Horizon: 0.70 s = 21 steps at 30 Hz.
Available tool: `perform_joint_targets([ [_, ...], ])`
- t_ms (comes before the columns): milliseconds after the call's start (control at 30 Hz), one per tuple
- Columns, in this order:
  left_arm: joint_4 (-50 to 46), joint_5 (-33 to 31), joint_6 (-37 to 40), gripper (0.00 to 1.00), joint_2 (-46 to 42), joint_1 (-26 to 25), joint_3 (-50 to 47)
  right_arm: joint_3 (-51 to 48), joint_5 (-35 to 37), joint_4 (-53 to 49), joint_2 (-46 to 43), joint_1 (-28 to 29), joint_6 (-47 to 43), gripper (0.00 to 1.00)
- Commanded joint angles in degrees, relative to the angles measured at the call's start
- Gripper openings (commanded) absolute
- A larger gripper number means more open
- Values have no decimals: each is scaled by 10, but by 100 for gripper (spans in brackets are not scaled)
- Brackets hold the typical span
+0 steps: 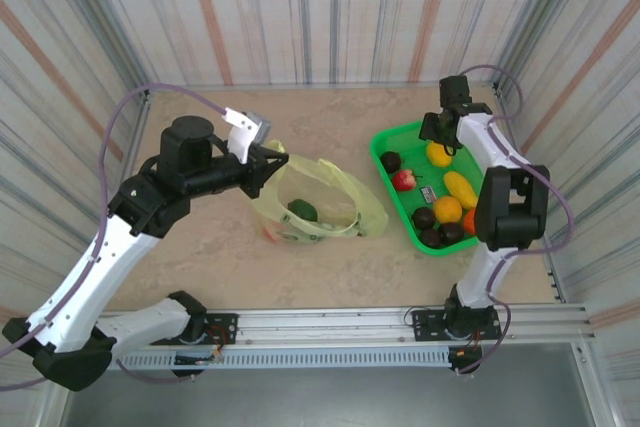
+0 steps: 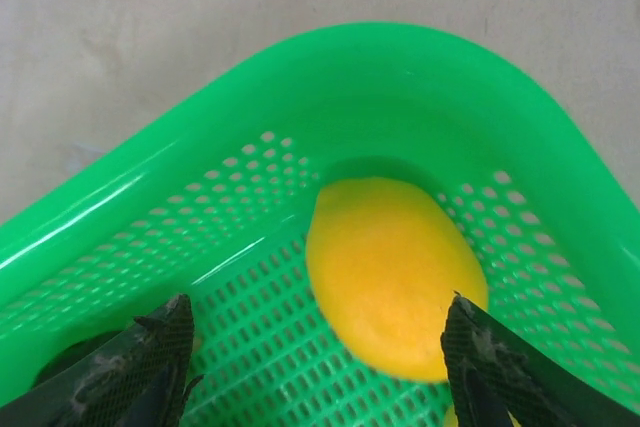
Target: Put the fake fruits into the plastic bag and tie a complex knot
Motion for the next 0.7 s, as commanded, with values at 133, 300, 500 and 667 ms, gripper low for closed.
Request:
perform_joint_targets([
  [133, 4, -18, 21, 0, -4, -4, 8, 23, 22, -44, 52, -1, -28, 71],
  [300, 3, -17, 25, 0, -4, -8, 10, 22, 15, -48, 71, -1, -36, 76],
  [500, 3, -15, 25, 0, -1, -9, 12, 24, 11, -56, 90, -1, -40, 78],
  [667, -1, -14, 25, 0, -2, -8, 12, 27, 8, -60, 83, 1, -42, 78],
])
